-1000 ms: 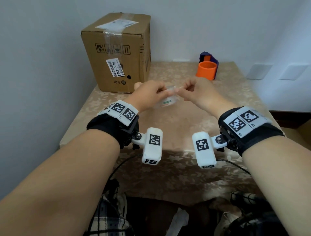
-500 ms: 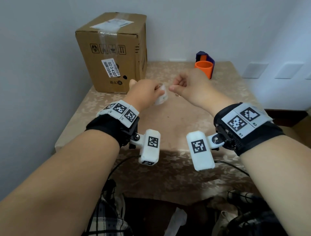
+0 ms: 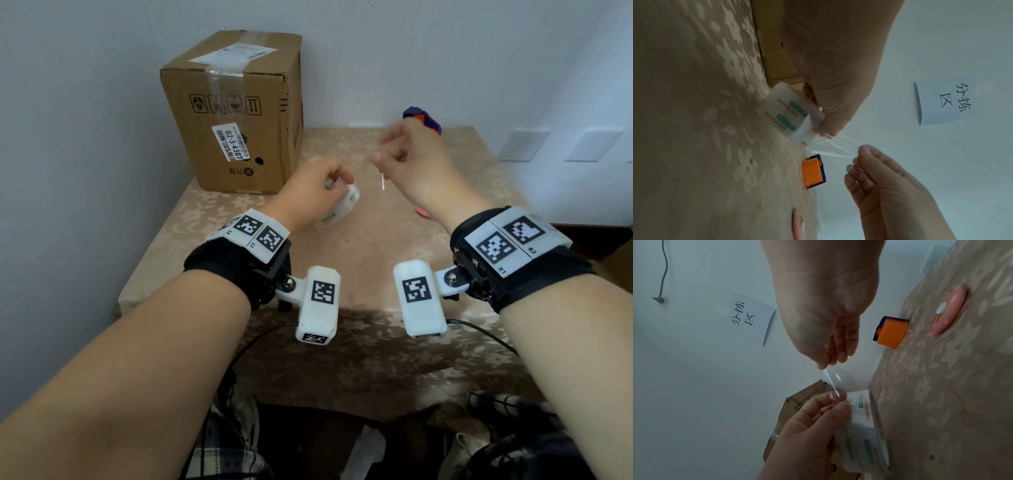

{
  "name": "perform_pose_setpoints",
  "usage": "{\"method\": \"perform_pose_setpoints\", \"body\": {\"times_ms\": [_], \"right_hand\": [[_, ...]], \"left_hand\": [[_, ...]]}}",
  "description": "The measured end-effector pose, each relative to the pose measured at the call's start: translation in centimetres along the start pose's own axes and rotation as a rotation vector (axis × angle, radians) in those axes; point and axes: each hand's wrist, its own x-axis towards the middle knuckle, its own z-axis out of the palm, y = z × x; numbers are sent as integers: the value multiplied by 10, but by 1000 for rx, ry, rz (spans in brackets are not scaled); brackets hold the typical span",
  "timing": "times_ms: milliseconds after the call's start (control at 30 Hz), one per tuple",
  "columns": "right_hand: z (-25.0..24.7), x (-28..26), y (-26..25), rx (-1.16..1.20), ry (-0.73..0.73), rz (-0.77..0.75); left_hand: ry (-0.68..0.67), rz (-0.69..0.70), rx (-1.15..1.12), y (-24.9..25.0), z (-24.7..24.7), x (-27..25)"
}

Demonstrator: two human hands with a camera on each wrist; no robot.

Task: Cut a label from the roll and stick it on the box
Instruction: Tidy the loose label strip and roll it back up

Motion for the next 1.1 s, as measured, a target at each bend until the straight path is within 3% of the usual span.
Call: {"method": "perform_pose_setpoints", "body": {"times_ms": [233, 500, 767, 1100], "right_hand": [[-3, -3, -2, -11, -139, -151], [-1, -3, 4, -75, -131, -147], [-3, -8, 5, 75, -103, -66], [5, -6, 11, -37, -120, -72]], "left_hand": [[47, -77, -163, 5, -2, -1], [41, -69, -161, 3, -3, -2], [-11, -29, -53, -1, -2, 2], [16, 5, -46, -6, -3, 3]]}}
